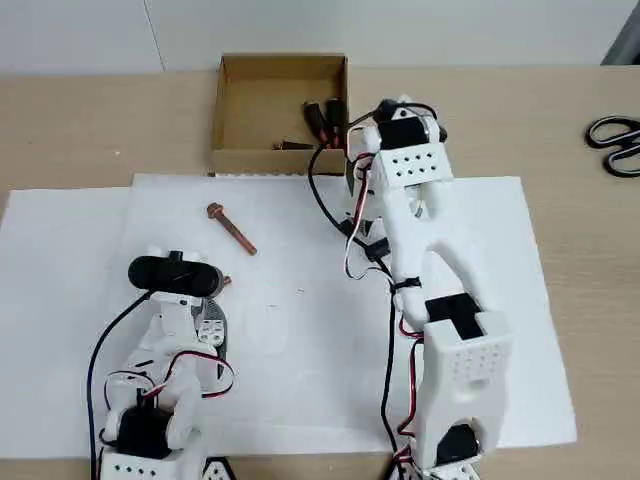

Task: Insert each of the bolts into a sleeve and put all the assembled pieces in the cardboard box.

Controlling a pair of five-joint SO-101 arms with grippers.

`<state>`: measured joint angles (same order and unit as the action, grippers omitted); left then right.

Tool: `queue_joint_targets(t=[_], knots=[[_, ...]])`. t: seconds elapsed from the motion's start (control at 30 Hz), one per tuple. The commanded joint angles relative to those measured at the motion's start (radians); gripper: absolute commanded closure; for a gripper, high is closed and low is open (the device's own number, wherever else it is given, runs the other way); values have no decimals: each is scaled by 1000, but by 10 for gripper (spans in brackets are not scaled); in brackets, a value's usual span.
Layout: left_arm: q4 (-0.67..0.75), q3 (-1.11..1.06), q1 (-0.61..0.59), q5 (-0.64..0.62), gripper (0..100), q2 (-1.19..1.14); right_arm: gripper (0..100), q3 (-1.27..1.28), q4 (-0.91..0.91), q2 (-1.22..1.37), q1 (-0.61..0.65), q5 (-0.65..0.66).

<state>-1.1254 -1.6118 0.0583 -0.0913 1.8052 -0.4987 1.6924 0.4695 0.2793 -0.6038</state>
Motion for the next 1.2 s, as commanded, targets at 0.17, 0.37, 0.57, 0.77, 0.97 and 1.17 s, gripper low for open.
queue_joint_targets(t=[0.17,0.37,0.57,0.77,0.97,1.17], knots=[[23,-2,-3,-6,994,11,874,-2,1,-30,-2,-12],[23,-2,-3,-6,994,11,873,-2,-8,45,2,-14],[23,-2,-3,-6,994,11,872,-2,-28,101,-2,-14],[23,-2,-3,-6,994,11,872,-3,-42,134,-1,-14],[23,-2,-3,-6,994,11,872,-5,-88,156,-4,-8],[23,-2,-3,-6,994,11,872,-6,-114,156,-5,-5]])
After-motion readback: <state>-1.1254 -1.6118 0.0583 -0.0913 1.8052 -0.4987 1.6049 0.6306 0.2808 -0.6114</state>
